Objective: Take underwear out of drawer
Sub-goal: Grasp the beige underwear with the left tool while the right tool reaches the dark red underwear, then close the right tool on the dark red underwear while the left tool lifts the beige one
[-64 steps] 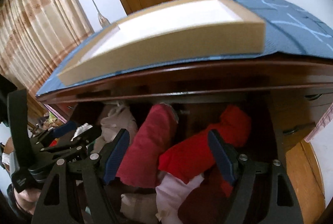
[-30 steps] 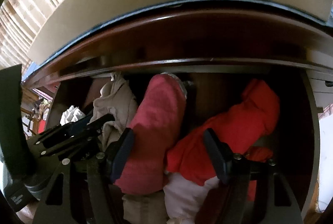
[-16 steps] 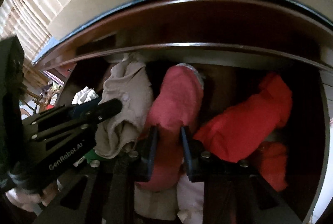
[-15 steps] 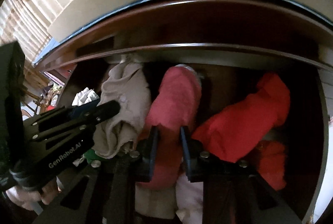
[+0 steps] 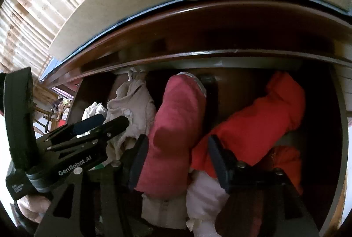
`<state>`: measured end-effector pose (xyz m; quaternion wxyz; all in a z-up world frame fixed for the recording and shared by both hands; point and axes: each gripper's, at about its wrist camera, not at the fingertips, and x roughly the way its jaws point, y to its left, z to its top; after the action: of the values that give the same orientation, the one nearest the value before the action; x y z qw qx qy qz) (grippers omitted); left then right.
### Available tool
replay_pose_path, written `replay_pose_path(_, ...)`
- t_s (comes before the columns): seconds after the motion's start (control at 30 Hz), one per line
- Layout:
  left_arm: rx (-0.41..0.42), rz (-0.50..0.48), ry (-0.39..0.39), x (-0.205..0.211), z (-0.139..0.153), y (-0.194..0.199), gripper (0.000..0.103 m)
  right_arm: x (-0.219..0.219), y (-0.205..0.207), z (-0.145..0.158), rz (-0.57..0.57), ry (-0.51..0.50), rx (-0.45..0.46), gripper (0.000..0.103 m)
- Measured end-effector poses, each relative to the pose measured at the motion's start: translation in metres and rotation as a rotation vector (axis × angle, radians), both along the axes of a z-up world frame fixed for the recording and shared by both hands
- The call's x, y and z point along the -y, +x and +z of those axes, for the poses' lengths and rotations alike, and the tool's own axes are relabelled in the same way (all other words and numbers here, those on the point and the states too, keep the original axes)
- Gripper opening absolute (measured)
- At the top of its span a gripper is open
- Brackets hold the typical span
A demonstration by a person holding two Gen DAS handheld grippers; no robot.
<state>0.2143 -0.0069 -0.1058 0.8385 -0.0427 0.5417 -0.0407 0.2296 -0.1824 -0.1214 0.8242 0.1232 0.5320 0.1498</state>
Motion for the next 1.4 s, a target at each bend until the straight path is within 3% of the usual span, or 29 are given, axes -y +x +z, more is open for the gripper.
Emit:
replay_pose_path(0.2, -0.057, 0.041, 0.006, 0.003, -0.01, 0.012, 0.076, -0.011, 0.011, -0.007, 0.05, -0.044, -0.061, 0.059)
replay_pose_path(0.37, -0.061, 0.072, 0.002, 0.004, -0.017, 0.014, 0.076, -0.007, 0.009, -0.008, 0.051, -0.03, -0.085, 0.059)
replay_pose_path(0.53, -0.081, 0.026, -0.02, 0.011, -0.024, 0.019, 0.076, -0.001, 0.006, -0.01, 0.062, 0.004, -0.111, 0.059)
replay_pose_path(0.7, -0.031, -0.042, -0.019, 0.011, -0.019, 0.013, 0.03, 0.002, 0.001, -0.009, 0.046, 0.039, -0.102, 0.059)
replay_pose_path(0.77, -0.013, -0.061, -0.03, 0.007, -0.014, 0.008, 0.023, 0.006, 0.0, -0.007, 0.035, 0.057, -0.101, 0.059)
replay_pose_path(0.93, 0.013, -0.073, -0.077, -0.013, -0.003, -0.008, 0.02, 0.004, 0.005, -0.004, 0.025, 0.044, -0.085, 0.059)
replay_pose_path(1.27, 0.082, -0.129, -0.095, -0.028, 0.009, -0.049, 0.02, -0.029, 0.028, -0.019, 0.058, -0.1, -0.106, 0.059)
replay_pose_path(1.4, 0.095, -0.121, -0.108, -0.031, 0.017, -0.047, 0.02, -0.044, 0.037, -0.029, 0.097, -0.165, -0.145, 0.059)
